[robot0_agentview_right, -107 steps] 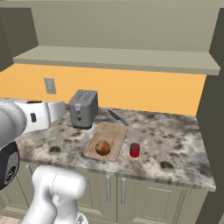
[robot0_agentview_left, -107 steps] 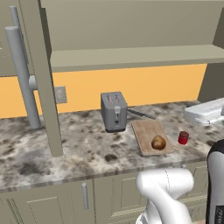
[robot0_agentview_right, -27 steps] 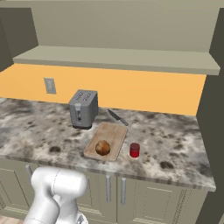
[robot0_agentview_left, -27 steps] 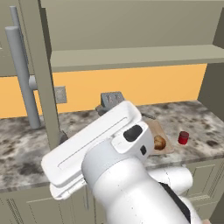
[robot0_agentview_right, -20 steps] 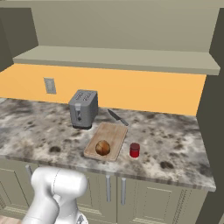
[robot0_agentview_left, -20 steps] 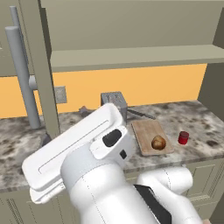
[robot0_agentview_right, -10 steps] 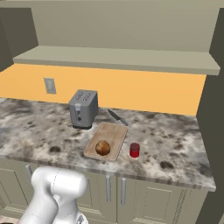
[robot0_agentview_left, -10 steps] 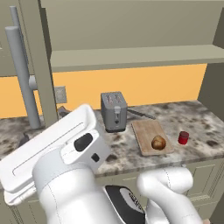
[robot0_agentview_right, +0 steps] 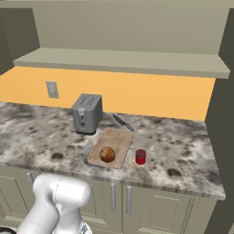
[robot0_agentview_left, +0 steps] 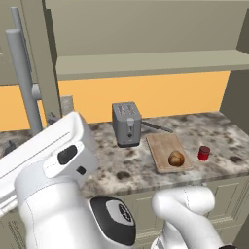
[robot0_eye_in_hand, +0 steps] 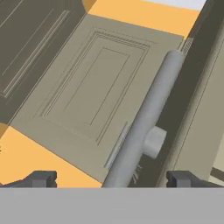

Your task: Pick the bread, place it on the cutting board, pick the jam, place it on the counter, and close the cabinet.

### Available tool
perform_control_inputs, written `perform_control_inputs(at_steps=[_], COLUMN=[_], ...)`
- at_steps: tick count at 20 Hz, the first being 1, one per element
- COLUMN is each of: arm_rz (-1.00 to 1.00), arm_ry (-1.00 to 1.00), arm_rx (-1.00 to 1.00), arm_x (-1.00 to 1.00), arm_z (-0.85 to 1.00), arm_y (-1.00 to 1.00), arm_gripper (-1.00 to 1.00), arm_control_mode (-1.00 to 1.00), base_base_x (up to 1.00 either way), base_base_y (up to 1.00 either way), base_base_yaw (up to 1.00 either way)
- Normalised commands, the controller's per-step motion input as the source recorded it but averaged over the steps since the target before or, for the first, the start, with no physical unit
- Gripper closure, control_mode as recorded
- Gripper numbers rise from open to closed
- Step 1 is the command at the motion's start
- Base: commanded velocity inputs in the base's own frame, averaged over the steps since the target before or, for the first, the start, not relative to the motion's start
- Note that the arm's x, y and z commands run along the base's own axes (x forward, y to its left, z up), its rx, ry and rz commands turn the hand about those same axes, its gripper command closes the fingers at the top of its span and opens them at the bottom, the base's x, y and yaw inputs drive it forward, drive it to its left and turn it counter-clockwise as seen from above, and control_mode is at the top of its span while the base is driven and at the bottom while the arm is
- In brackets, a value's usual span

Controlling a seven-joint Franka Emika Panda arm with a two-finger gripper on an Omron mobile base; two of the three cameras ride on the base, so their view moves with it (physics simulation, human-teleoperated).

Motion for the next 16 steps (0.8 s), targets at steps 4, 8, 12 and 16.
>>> perform_control_inputs(at_steps=[4,8,12,16], arm_rz=[-0.01,-0.03,-0.14,-0.20], arm_ry=[-0.07,-0.06,-0.08,-0.08], arm_rx=[0.00,0.00,0.00,0.02], arm_x=[0.31,0.25,0.06,0.20], arm_z=[-0.02,-0.03,0.00,0.00], arm_y=[0.16,0.07,-0.02,-0.15], arm_gripper=[-1.00,-1.00,-1.00,-1.00], arm_control_mode=[-1.00,-1.00,-1.00,-1.00], base_base_x=[0.00,0.00,0.00,0.00], base_base_y=[0.00,0.00,0.00,0.00], base_base_yaw=[0.00,0.00,0.00,0.00])
